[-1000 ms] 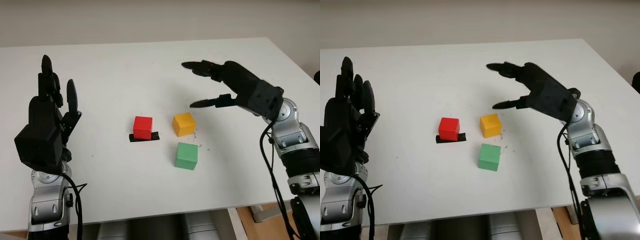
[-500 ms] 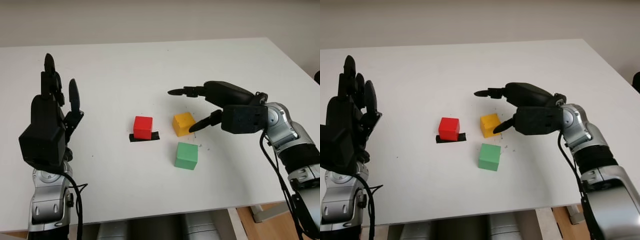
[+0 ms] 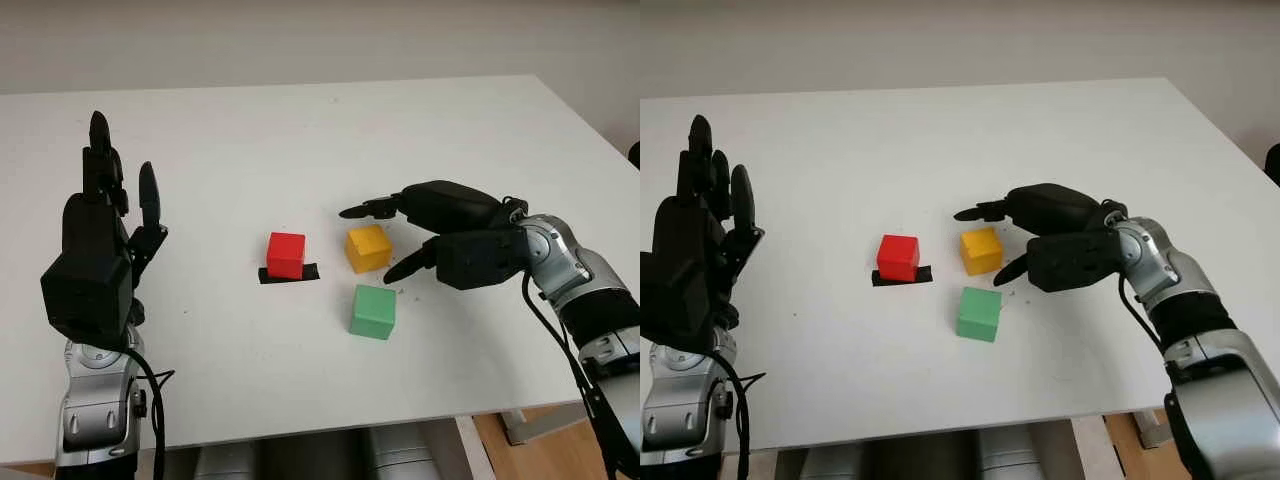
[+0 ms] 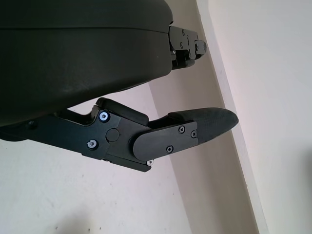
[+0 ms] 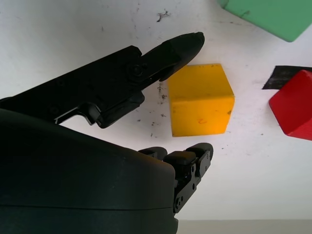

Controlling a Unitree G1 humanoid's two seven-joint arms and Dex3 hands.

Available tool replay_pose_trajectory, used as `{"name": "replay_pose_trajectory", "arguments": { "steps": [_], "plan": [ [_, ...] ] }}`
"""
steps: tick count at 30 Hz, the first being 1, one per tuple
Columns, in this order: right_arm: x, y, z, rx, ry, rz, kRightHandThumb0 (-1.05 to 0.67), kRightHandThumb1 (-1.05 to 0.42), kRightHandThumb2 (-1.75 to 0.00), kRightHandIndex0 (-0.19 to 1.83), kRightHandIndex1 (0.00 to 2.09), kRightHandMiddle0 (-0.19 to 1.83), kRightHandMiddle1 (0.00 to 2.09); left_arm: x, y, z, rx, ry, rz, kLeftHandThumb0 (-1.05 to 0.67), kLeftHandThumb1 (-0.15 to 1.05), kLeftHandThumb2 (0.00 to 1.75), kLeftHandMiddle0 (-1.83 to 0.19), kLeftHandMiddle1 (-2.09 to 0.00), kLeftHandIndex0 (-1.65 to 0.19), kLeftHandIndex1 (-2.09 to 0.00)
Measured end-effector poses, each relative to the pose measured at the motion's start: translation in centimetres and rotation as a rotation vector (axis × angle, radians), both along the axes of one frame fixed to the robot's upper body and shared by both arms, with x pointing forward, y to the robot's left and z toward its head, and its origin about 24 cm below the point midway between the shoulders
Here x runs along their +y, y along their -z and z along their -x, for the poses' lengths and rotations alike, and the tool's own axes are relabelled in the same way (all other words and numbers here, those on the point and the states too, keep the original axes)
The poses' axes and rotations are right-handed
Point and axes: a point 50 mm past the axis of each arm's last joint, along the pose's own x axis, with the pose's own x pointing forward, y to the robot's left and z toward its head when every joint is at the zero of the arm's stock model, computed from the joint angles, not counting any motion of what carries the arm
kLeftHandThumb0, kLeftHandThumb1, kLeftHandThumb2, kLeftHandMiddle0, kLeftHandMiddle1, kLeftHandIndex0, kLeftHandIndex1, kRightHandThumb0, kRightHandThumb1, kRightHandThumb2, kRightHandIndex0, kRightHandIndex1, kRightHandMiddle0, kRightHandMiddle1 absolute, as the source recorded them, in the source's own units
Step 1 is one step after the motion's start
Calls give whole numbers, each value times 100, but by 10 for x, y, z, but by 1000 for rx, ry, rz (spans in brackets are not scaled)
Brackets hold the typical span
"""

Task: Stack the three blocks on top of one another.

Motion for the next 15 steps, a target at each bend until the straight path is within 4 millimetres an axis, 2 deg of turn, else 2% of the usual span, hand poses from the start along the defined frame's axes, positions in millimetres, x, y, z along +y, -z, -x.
{"name": "replay_pose_trajectory", "arguments": {
  "steps": [9,13,15],
  "plan": [
    [1,4,-1,-87,-3,76,-63,-87,-6,46,15,53,19,-1,1,0,7,1,-15,-66,105,63,2,-5,2,-6],
    [-2,5,-2,-123,21,56,-61,-88,-6,52,17,60,25,-3,2,0,16,2,-34,-68,105,63,2,-5,2,-6],
    [-5,6,-3,-131,38,45,-60,-88,-5,52,21,51,47,-3,2,0,19,1,-36,-68,105,63,2,-5,2,-6]
  ]
}}
